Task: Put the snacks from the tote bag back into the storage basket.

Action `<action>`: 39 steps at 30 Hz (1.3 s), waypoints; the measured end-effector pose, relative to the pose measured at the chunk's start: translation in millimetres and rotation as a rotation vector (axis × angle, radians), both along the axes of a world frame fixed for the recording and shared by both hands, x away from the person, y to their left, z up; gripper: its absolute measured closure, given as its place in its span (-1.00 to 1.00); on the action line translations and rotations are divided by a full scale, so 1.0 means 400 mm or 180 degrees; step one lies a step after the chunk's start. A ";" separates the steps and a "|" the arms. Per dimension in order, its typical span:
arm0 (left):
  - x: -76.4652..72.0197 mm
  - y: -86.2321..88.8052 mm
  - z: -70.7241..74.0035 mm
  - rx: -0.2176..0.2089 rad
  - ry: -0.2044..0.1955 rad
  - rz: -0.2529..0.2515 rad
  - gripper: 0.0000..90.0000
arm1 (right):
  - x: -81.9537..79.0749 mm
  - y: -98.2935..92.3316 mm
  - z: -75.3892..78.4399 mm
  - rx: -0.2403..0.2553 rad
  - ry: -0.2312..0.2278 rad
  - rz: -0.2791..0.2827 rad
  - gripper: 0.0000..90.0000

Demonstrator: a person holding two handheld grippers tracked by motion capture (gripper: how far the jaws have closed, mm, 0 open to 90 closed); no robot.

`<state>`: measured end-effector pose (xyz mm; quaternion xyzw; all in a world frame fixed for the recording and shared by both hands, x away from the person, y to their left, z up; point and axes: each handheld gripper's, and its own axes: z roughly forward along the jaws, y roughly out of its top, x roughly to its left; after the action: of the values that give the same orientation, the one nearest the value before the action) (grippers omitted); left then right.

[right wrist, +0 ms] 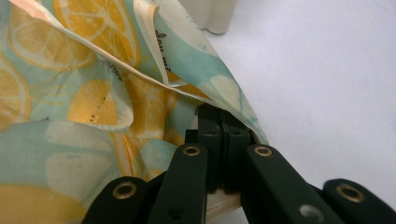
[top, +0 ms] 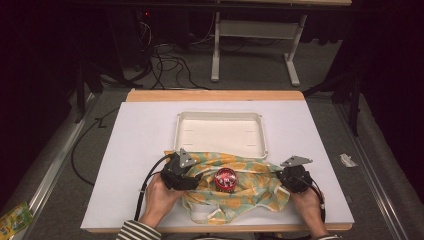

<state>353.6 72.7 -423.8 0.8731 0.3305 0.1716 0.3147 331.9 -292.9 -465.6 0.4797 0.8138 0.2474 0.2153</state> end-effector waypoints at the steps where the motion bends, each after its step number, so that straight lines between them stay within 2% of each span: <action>1: 0.006 0.001 -0.006 0.0050 -0.0015 0.0043 -0.10 | 0.000 -0.001 0.001 -0.0002 0.0009 0.0004 1.00; 7: 0.045 0.028 -0.054 0.0135 0.0150 0.0237 0.15 | 0.003 -0.001 0.001 -0.0002 0.0014 0.0022 1.00; 10: 0.049 0.032 -0.072 0.0138 0.0189 0.0234 0.29 | 0.003 -0.001 0.002 -0.0002 0.0020 0.0026 1.00; 14: 0.045 0.039 -0.087 0.0079 0.0280 0.0188 0.57 | 0.005 -0.001 0.003 -0.0006 0.0032 0.0054 1.00; 17: 0.034 0.050 -0.092 0.0024 0.0335 0.0141 0.85 | 0.006 0.001 0.003 -0.0055 0.0023 0.0068 1.00; 19: 0.023 0.057 -0.095 0.0020 0.0341 0.0113 0.97 | 0.008 0.003 0.005 -0.0111 0.0024 0.0046 1.00; 23: 0.001 0.081 -0.105 -0.0120 0.0379 0.0107 1.00 | 0.021 0.002 0.005 -0.0151 0.0013 0.0005 1.00; 26: -0.010 0.090 -0.109 -0.0174 0.0365 0.0103 1.00 | 0.030 -0.001 0.005 -0.0145 0.0020 -0.0006 1.00; 33: -0.018 0.100 -0.117 -0.0335 0.0350 0.0164 1.00 | 0.052 -0.006 0.007 -0.0108 0.0054 -0.0066 1.00; 35: -0.022 0.100 -0.118 -0.0346 0.0352 0.0136 1.00 | 0.044 -0.011 0.014 0.0000 0.0074 -0.0025 0.96; 37: -0.027 0.098 -0.118 -0.0377 0.0353 0.0121 1.00 | 0.027 -0.015 0.028 0.0186 0.0056 0.0012 0.81; 39: -0.028 0.097 -0.119 -0.0400 0.0360 0.0124 1.00 | 0.011 -0.011 0.040 0.0276 0.0038 0.0056 0.79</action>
<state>342.3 111.7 -471.3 0.8533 0.3749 0.1071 0.3462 336.4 -297.4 -449.4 0.4828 0.8078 0.2815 0.1872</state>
